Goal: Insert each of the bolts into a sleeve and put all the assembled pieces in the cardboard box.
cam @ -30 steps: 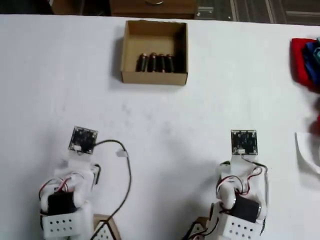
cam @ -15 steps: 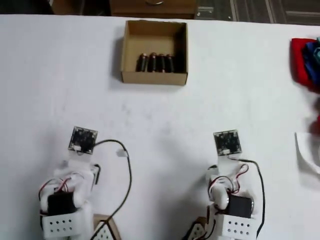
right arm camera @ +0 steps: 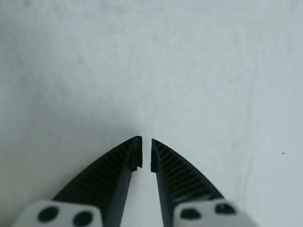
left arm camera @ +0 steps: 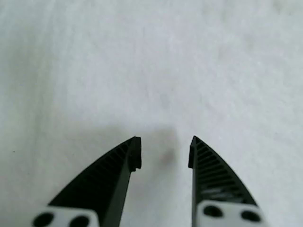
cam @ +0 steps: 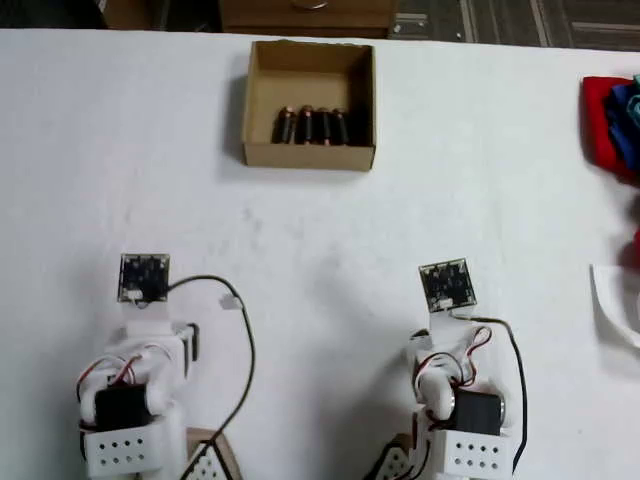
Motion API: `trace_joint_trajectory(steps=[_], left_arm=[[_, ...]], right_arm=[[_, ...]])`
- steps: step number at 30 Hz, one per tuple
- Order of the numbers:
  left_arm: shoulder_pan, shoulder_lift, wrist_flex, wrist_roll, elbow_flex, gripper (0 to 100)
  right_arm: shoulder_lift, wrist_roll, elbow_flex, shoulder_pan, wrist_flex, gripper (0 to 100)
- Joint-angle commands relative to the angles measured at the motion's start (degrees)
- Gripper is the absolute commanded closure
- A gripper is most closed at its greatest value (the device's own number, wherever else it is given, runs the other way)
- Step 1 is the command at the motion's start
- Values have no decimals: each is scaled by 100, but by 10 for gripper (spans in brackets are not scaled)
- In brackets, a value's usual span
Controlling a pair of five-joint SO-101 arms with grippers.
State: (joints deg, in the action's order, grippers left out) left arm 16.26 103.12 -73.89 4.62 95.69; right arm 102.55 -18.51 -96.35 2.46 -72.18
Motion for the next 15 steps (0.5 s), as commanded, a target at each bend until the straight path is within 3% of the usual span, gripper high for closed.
trace_joint_trajectory(steps=[1, 15], left_arm=[[35, 132, 18, -53, 136, 819], [35, 132, 18, -53, 136, 819]], right_arm=[[40, 0, -62, -40, -40, 976], [40, 0, -62, -4, -40, 977]])
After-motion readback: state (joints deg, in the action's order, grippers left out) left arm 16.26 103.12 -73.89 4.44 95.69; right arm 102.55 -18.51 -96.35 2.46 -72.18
